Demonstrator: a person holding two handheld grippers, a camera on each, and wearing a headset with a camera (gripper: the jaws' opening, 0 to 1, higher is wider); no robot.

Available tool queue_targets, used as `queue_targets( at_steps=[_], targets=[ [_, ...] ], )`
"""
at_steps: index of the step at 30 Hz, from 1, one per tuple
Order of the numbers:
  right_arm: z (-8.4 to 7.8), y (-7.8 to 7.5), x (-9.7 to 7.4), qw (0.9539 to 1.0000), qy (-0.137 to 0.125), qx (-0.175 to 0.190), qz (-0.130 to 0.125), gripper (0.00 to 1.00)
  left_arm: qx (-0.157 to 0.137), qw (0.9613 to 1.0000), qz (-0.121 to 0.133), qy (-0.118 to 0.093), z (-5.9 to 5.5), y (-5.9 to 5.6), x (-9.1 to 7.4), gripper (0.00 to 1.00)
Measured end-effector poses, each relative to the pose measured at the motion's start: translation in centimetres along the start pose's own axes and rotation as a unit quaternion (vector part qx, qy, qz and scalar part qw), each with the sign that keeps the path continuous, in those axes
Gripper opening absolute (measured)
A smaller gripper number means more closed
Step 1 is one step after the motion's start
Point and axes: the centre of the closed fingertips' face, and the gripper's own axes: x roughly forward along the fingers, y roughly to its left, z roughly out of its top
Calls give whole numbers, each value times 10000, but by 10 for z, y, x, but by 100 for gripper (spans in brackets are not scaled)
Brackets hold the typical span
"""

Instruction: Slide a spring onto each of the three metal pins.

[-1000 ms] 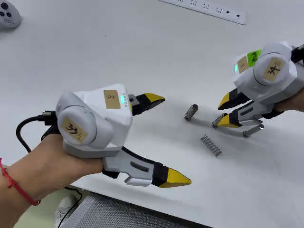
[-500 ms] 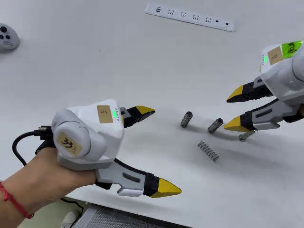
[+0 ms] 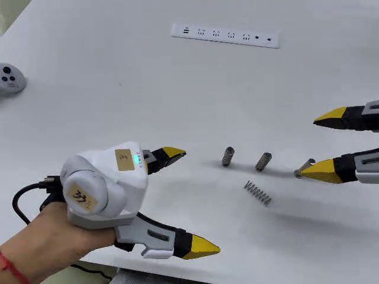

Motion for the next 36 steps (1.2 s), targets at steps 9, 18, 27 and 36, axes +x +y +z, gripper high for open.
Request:
queue_targets(
  at_steps=[9, 18, 27, 36],
  targets=[
    [-9, 18, -24, 9982, -548, 214, -121, 74, 169, 9997, 4, 150, 5, -4, 0, 97],
    [-29, 38, -44, 9951, -935, 314, -118, 88, 536, 9974, -75, 475, 6, -5, 7, 92],
    [-50, 50, -56, 9921, -1167, 432, -128, 98, 1066, 9903, -268, 845, 9, -9, 26, 77],
    [-78, 48, -65, 9907, -1210, 580, -235, 99, 1830, 9726, -527, 1337, 12, -9, 63, 53]
  ],
)
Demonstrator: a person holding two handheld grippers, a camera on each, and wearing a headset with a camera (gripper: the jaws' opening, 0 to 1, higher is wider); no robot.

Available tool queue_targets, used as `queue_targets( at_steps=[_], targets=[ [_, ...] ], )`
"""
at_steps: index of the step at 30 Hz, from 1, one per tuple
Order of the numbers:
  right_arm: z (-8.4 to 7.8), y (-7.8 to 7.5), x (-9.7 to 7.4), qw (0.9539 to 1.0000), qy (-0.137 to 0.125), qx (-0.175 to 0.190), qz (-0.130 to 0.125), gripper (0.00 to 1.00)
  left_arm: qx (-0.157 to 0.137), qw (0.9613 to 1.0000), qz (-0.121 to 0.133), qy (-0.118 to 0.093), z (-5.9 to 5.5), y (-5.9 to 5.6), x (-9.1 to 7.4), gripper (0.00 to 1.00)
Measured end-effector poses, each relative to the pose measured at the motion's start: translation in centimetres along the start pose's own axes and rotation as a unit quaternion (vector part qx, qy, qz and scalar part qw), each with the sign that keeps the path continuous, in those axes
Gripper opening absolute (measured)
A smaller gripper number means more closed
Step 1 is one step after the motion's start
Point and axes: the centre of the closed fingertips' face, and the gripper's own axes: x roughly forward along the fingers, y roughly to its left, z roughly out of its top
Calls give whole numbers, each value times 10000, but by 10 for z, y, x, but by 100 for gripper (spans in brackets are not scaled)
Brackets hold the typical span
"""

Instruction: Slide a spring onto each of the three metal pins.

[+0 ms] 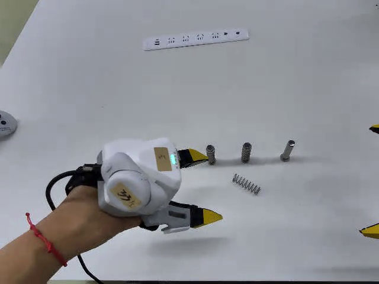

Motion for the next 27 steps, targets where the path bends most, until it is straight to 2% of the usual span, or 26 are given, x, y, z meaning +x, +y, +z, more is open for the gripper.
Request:
queue_targets(
  at_steps=[2, 4, 6, 10, 13, 16, 23, 27],
  targets=[
    [-6, -3, -4, 10000, -33, 26, -44, 98, 315, 9992, -61, 257, -3, 1, 9, 47],
    [-11, -4, -6, 9999, -41, 68, -62, 98, 386, 9986, -151, 333, -1, 0, 19, 45],
    [-15, -4, -9, 9999, -63, 90, -76, 98, 602, 9970, -173, 460, -1, 2, 27, 42],
    [-23, -3, -12, 9999, -74, 135, -74, 98, 695, 9955, -233, 602, -1, 3, 39, 38],
    [-27, -5, -14, 9997, -124, 171, -105, 98, 949, 9914, -213, 880, -7, 8, 46, 33],
    [-30, -5, -15, 9996, -162, 199, -127, 98, 1013, 9889, -309, 1044, -11, 8, 54, 32],
    [-32, -4, -17, 9994, -208, 237, -156, 97, 1129, 9844, -449, 1274, -18, 8, 66, 30],
    [-35, -5, -18, 9993, -211, 264, -176, 97, 1224, 9809, -448, 1442, -22, 11, 72, 26]
  ],
)
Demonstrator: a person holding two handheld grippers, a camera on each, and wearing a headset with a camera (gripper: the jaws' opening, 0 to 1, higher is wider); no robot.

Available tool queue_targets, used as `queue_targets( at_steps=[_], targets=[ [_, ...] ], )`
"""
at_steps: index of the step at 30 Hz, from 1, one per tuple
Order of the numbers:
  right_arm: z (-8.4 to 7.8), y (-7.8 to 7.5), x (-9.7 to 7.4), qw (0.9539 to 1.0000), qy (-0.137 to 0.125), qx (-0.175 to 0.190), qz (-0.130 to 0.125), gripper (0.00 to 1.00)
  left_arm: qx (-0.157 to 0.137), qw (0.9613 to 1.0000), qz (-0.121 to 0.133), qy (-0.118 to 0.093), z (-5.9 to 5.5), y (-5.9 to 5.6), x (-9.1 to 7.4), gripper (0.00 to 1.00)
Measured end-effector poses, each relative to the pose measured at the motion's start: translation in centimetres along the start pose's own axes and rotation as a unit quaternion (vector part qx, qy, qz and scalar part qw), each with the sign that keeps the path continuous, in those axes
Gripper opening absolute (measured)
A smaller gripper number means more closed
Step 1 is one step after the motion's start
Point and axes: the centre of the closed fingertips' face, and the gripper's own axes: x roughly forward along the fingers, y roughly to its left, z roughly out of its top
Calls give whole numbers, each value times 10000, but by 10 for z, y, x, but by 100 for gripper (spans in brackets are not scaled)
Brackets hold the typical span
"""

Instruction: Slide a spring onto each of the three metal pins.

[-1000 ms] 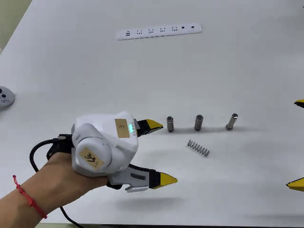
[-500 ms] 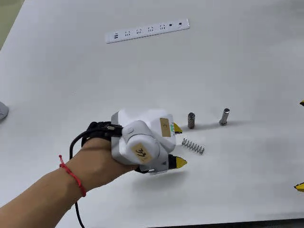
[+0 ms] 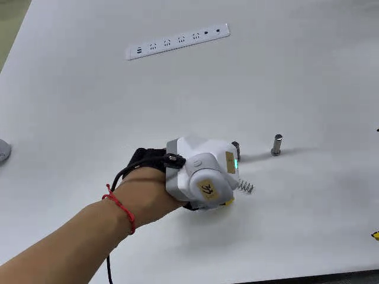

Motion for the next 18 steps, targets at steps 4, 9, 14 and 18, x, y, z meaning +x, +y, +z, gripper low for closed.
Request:
queue_targets(
  at_steps=[4, 9, 14, 18],
  targets=[
    [0, 1, -1, 10000, -11, 17, -13, 97, -64, 9999, -56, 97, -4, 2, 5, 27],
    [0, -1, -2, 10000, -37, 35, -54, 96, -196, 9997, -124, 108, -6, 1, 6, 24],
    [0, 0, -3, 10000, -29, 24, -60, 96, -275, 9993, -186, 151, -7, -3, 6, 18],
    [0, 1, -3, 10000, -41, 31, -74, 96, -287, 9992, -187, 210, -8, -7, 5, 14]
  ],
)
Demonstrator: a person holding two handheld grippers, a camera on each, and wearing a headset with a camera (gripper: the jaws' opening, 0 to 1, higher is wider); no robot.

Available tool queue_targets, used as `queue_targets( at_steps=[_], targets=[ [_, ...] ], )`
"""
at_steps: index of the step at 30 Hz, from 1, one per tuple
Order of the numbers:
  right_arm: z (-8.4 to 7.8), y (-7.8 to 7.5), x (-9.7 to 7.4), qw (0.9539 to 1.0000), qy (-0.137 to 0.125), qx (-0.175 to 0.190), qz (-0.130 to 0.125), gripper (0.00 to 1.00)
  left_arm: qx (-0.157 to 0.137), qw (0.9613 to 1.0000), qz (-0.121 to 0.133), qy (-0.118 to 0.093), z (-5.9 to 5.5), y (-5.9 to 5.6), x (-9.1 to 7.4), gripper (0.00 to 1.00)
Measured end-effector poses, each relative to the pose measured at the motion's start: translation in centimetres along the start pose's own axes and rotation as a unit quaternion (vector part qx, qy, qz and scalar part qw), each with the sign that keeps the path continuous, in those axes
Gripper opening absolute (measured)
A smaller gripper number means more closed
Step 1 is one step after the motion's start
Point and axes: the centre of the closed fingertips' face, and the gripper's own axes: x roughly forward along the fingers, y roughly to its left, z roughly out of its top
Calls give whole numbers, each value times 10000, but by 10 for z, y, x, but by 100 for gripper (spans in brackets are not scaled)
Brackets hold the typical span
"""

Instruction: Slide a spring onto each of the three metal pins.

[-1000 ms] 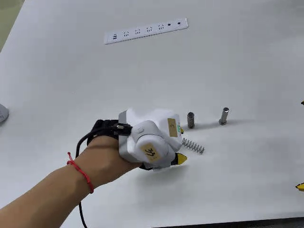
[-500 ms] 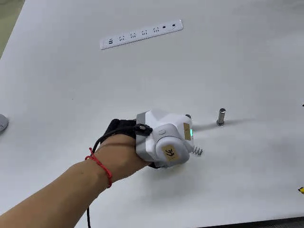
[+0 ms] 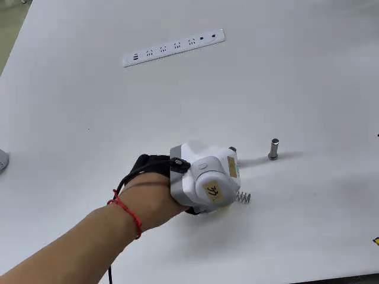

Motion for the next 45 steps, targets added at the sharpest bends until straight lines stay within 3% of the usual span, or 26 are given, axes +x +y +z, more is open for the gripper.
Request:
queue_targets(
  at_steps=[18, 33, 40, 45],
  targets=[
    [1, 3, 2, 10000, 2, 42, -40, 95, -334, 9994, 30, -75, -2, -2, -1, 11],
    [11, 10, 11, 10000, 46, -36, 32, 93, -640, 9973, -14, -362, 0, -12, -6, 10],
    [20, 13, 11, 9999, 59, -77, 49, 92, -884, 9934, 49, -725, 11, -14, -16, 10],
    [29, 15, 10, 9999, 20, -114, 80, 90, -1176, 9863, 137, -1147, 24, -13, -30, 10]
  ],
)
